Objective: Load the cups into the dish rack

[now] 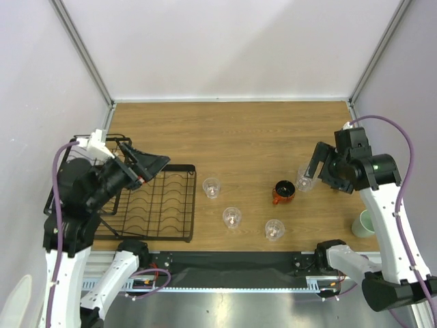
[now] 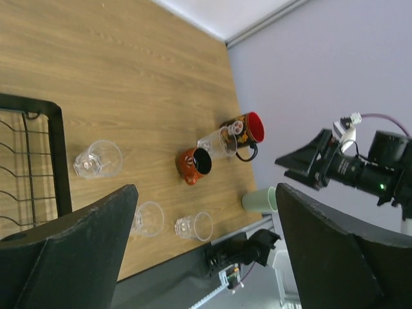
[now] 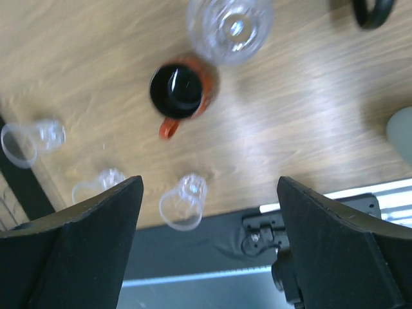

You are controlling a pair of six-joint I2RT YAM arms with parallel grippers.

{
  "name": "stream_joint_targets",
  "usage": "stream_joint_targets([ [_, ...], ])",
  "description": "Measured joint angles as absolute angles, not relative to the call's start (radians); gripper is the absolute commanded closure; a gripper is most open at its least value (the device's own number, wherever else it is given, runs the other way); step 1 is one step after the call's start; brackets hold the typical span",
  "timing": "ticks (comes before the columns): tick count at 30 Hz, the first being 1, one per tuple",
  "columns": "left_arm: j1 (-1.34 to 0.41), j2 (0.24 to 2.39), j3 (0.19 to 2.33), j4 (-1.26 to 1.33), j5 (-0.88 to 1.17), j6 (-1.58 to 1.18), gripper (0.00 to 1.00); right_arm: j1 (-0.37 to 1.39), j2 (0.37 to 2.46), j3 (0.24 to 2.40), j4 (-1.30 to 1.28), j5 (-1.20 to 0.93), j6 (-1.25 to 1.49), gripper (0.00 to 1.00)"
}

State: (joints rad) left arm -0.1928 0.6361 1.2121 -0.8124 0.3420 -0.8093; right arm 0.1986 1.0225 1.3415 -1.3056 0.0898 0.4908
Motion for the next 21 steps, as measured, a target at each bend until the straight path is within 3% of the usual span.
stream_joint_targets([
  [4,-0.193,0.686,1.224,-0.816,0.383,-0.809,0.28,0.104,1.085,1.344,-1.256,0.092,0.469,0.07],
  [5,-0.193,0.696,1.225,-0.811,0.402,-0.806,0.28,0.088,1.111,1.349,-1.243,0.096,0.469,0.07],
  [15,-0.192,0.834,1.279,-0.762,0.544,-0.770,0.08,-0.098,1.420,1.439,-1.095,0.085,0.466,0.04],
  [21,-0.192,0.920,1.311,-0.761,0.591,-0.700,0.09,-0.216,1.585,1.499,-1.036,0.067,0.461,0.05],
])
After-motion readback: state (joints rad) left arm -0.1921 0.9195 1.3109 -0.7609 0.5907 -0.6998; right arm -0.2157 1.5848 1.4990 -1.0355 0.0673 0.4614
